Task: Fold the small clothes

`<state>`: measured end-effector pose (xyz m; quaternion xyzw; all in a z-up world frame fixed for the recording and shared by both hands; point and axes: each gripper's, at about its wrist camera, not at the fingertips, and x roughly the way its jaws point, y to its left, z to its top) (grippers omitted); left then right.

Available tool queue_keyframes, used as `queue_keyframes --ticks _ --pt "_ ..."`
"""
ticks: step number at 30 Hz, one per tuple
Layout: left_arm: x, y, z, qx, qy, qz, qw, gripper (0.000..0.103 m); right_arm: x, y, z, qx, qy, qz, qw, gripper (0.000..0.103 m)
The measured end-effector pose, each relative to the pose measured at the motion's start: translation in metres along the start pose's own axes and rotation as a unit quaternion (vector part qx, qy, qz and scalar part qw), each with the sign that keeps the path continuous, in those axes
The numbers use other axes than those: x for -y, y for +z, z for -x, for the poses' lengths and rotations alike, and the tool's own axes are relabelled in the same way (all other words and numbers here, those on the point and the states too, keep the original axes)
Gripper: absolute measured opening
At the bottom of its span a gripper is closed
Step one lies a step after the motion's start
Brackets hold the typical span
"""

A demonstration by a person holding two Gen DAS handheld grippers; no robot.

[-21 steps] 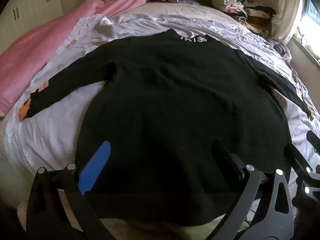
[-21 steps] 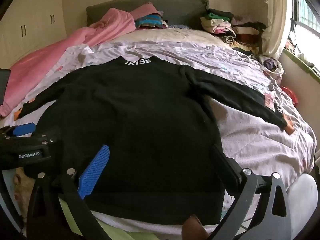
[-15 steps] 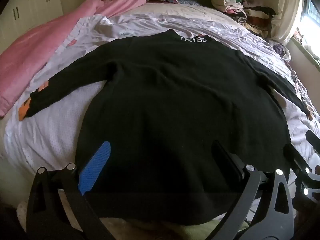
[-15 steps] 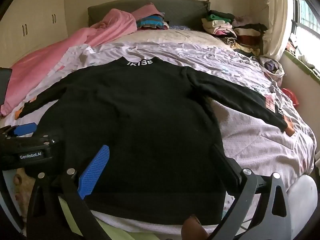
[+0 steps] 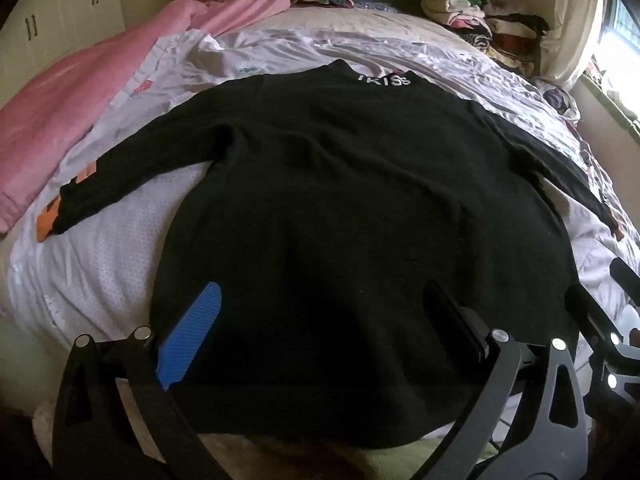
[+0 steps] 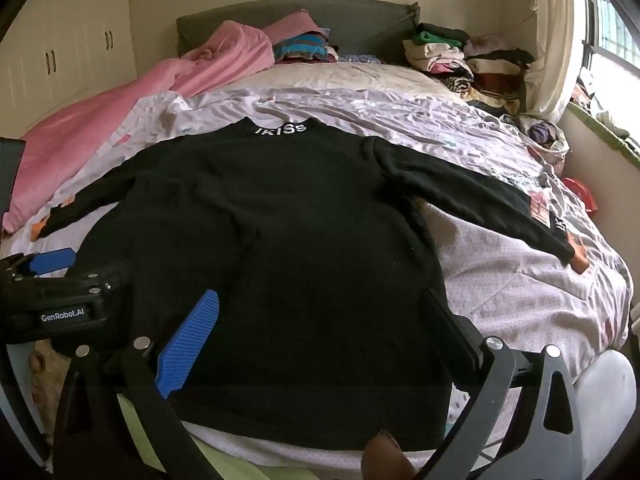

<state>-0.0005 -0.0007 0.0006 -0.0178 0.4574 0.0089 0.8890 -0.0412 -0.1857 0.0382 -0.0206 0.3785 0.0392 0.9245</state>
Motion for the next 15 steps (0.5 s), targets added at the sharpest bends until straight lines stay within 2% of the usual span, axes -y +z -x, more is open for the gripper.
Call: queue_keyframes --ticks 15 --pt "0.0058 -0.0011 0.0079 0.000 0.001 0.000 1.0000 0.095 -0.0028 0.0014 0.0007 0.001 0.004 0.002 1.000 0.099"
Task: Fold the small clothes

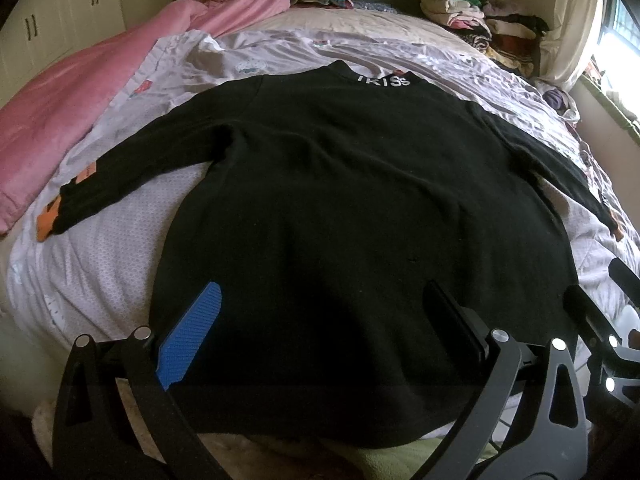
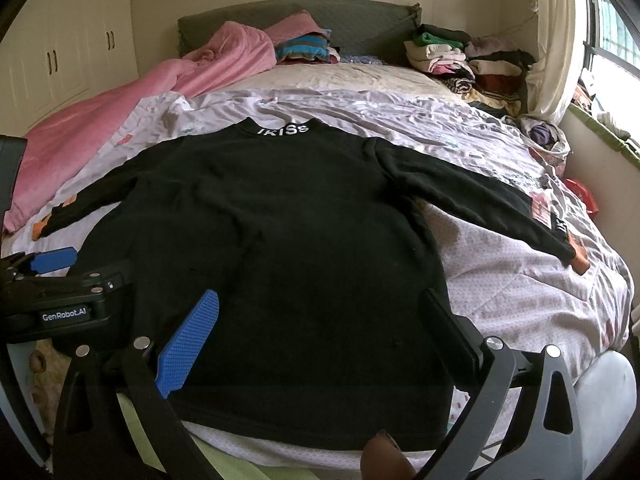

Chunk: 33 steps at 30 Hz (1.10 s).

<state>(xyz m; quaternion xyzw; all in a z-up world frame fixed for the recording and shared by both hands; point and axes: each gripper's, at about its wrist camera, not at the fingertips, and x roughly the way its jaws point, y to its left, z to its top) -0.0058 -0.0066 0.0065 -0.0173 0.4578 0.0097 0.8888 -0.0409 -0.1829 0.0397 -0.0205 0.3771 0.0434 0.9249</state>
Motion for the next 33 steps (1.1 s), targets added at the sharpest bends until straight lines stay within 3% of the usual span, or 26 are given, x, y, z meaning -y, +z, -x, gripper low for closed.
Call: queue_keyframes --ticks 33 --pt "0.0028 0.0007 0.0046 0.002 0.001 -0.001 1.0000 0.095 -0.0007 0.0002 0.0001 -0.001 0.002 0.000 1.000 0.099"
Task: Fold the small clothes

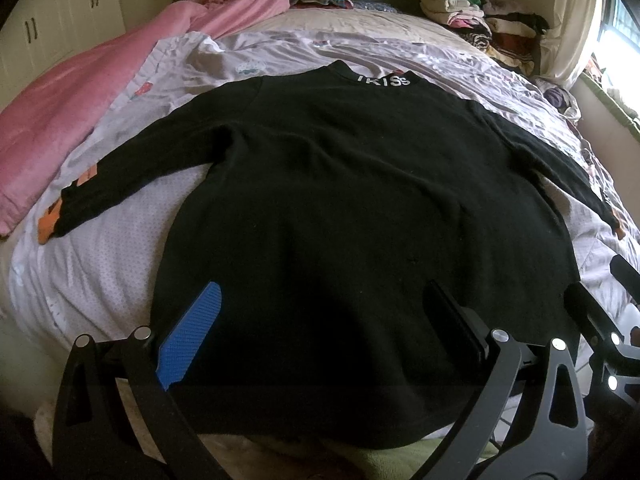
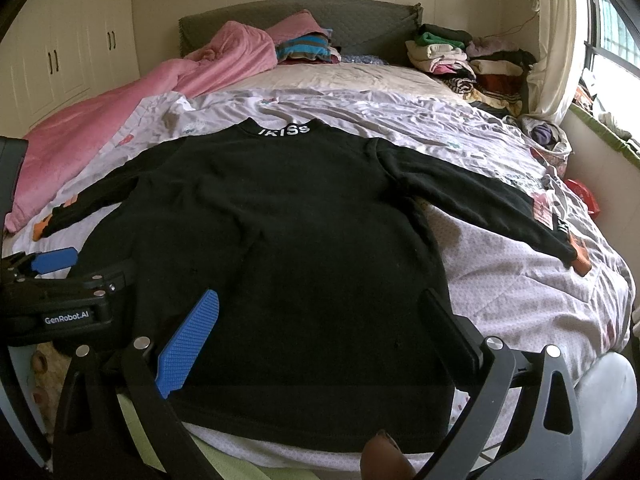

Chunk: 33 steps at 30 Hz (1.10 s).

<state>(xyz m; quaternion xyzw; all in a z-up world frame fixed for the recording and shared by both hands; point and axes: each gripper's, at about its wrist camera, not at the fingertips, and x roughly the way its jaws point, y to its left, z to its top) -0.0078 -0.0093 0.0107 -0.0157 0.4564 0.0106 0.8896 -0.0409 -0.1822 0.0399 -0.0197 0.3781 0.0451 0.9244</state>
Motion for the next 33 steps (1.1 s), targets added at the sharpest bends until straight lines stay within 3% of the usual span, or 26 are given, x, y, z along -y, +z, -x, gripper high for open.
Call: queue_keyframes --ticks 17,33 --pt "-0.003 0.019 -0.006 0.006 0.006 0.007 0.9999 0.095 0.003 0.014 -0.003 0.013 0.017 -0.003 1.000 0.099" --pt "0.002 0.065 -0.021 0.006 0.008 0.006 0.9999 0.095 0.022 0.062 -0.023 0.025 0.022 -0.036 0.999 0.099"
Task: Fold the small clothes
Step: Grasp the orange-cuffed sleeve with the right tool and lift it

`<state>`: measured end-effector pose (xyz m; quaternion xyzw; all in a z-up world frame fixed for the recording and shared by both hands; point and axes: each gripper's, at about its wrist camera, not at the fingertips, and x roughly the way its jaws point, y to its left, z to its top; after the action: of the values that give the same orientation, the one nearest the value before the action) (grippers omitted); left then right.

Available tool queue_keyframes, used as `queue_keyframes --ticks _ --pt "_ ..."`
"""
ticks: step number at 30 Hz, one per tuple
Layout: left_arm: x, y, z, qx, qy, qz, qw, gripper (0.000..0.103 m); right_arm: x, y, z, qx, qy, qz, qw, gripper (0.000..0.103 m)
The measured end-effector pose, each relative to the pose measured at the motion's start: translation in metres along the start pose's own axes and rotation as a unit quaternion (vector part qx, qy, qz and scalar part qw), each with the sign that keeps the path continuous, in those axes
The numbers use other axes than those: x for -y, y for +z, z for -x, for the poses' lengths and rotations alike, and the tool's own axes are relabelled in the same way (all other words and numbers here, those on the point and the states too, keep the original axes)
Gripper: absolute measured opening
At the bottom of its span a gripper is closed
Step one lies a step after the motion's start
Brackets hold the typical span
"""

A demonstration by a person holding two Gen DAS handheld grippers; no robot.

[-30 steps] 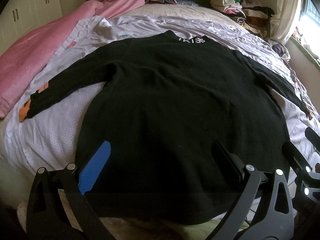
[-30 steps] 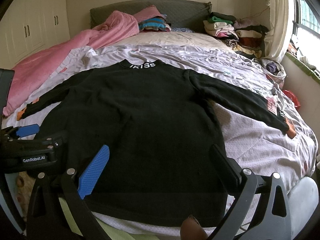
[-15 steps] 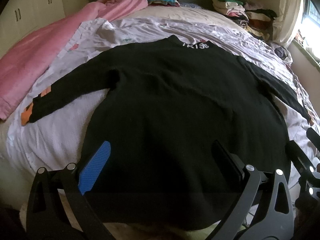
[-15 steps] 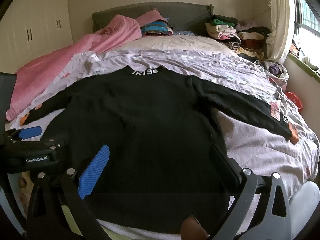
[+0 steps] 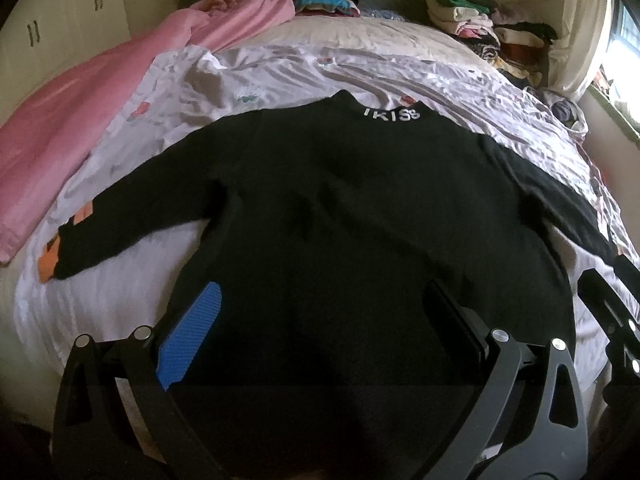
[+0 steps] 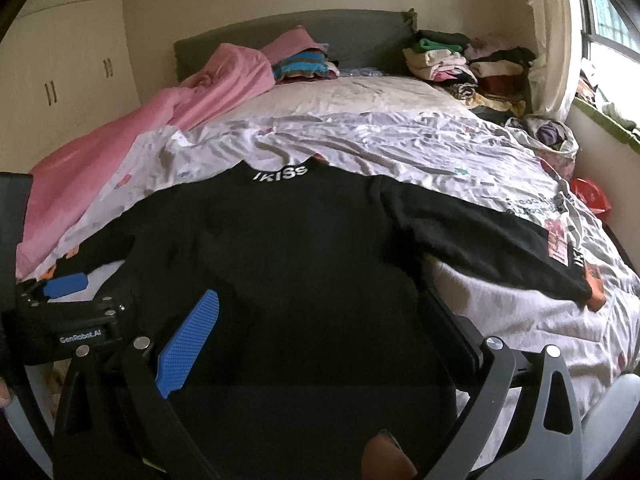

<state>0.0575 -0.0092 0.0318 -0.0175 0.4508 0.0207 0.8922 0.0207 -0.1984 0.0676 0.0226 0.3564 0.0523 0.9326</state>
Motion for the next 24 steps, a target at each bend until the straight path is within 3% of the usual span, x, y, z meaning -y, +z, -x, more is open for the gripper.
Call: queue_keyframes --ticks 15,21,24 --pt "0.028 0.060 -0.038 -0.007 -0.020 -0.020 0.9996 0.095 0.070 0.033 -0.040 -0.002 -0.052 -0.099 0.994 0.099" --pt "0.026 0.077 -0.066 -0.021 -0.044 -0.006 0.9988 0.095 0.123 0.029 -0.053 -0.009 -0.097 -0.163 0.982 0.099" --pt "0.026 0.083 -0.079 -0.024 -0.038 -0.004 0.9990 0.095 0.149 0.023 -0.059 -0.016 -0.118 -0.195 0.974 0.099"
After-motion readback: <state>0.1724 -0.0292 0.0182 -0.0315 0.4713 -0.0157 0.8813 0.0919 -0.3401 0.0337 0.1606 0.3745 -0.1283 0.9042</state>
